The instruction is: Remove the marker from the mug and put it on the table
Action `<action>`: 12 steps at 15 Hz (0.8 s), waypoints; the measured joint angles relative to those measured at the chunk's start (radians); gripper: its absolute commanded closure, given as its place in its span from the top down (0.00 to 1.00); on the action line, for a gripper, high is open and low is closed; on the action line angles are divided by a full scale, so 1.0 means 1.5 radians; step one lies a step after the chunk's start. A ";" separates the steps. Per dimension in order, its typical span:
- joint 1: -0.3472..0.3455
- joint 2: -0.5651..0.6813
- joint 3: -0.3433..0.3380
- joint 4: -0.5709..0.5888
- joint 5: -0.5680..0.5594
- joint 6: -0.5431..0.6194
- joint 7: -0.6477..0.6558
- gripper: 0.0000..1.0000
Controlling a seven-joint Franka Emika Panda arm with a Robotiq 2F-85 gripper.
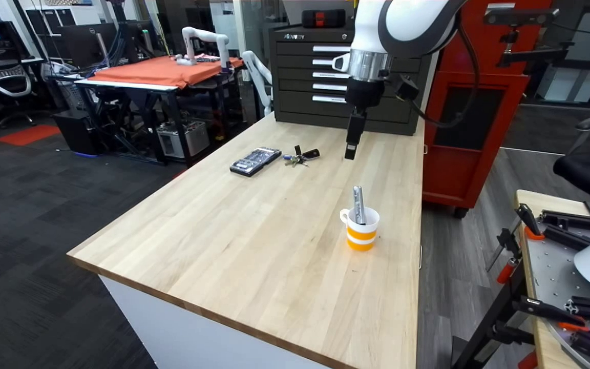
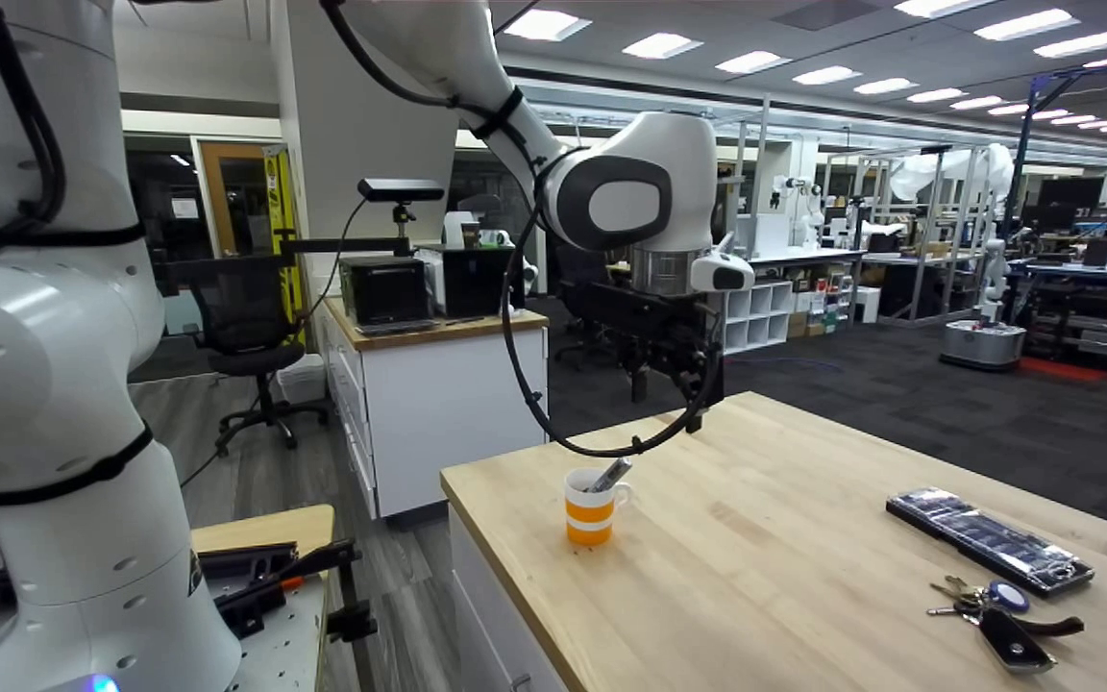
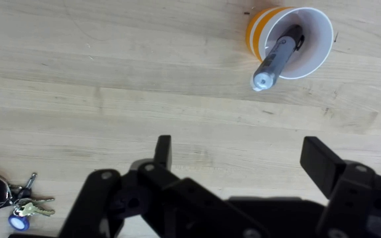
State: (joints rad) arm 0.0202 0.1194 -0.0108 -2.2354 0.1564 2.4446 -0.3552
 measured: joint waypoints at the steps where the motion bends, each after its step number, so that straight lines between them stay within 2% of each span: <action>1: -0.001 0.001 0.003 0.000 0.002 -0.003 -0.001 1.00; 8: -0.005 0.003 0.010 -0.003 0.037 -0.048 -0.029 1.00; 12: -0.005 0.018 0.013 -0.009 0.046 -0.049 -0.042 1.00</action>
State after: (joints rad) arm 0.0121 0.1464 0.0086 -2.2485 0.2260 2.3706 -0.4176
